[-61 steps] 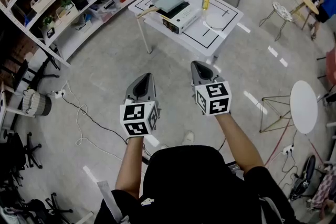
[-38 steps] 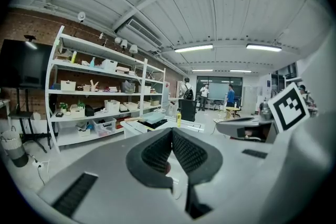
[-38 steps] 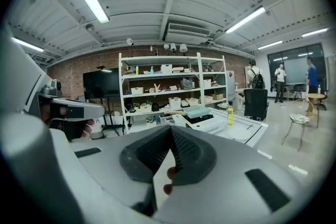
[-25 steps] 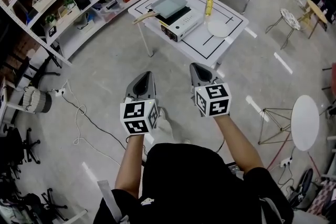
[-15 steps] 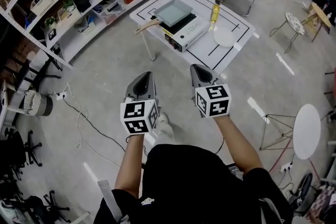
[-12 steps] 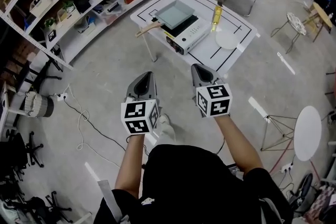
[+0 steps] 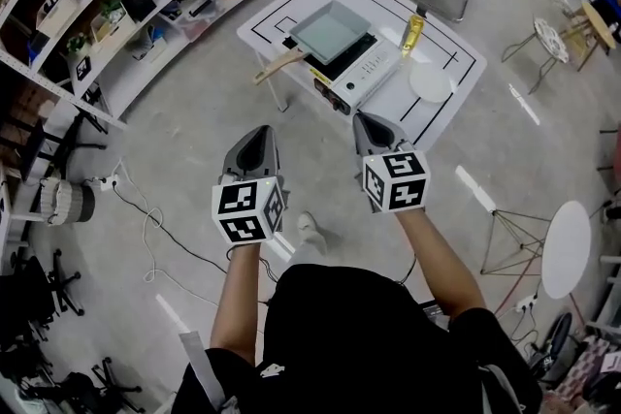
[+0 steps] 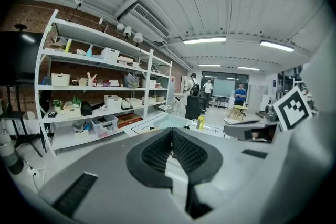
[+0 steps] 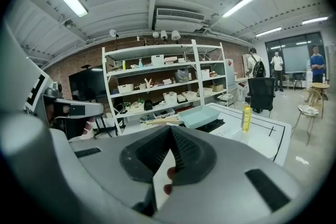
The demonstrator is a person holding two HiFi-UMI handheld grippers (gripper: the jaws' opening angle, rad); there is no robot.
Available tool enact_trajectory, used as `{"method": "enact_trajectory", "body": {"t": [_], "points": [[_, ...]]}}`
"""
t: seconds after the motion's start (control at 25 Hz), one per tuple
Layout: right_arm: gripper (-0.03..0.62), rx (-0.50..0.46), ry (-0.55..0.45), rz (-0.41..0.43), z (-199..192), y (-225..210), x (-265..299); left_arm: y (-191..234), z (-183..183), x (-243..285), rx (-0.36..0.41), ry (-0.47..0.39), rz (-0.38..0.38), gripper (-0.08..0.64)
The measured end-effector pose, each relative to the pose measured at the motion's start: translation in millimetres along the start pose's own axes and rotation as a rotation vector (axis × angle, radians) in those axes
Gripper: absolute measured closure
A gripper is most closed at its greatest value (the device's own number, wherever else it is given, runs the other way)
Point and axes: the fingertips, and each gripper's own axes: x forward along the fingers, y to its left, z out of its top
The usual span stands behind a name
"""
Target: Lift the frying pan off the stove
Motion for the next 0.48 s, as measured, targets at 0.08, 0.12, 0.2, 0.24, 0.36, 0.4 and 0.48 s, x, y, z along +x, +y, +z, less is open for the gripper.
{"method": "enact_trajectory", "body": {"t": [0.08, 0.12, 0.2, 0.24, 0.36, 0.4, 0.48], "points": [[0.591, -0.002, 0.009, -0.006, 2.0, 0.4, 12.6, 10.0, 0.1, 9.5, -0.005, 0.010, -0.006, 0.549], [0.591, -0.002, 0.013, -0.009, 3.7, 1.0, 19.0, 14.4, 0.7, 14.2, -0.005, 0.015, -0.011, 0.549], [0.591, -0.004, 0.017, -0.016, 8.5, 2.9, 31.6, 22.8, 2.4, 23.2, -0.007, 0.023, -0.023, 0.549], [0.591, -0.005, 0.017, -0.019, 11.3, 4.2, 37.8, 26.9, 3.8, 27.4, -0.009, 0.026, -0.031, 0.549], [0.591, -0.015, 0.017, -0.030, 20.6, 9.0, 54.6, 40.9, 11.3, 37.7, -0.011, 0.021, -0.049, 0.549], [0.591, -0.019, 0.016, -0.034, 23.6, 11.0, 60.0, 46.7, 14.0, 40.6, -0.012, 0.019, -0.055, 0.549], [0.591, -0.023, 0.013, -0.041, 28.6, 14.3, 70.9, 58.5, 18.6, 47.3, -0.014, 0.016, -0.066, 0.549]]}}
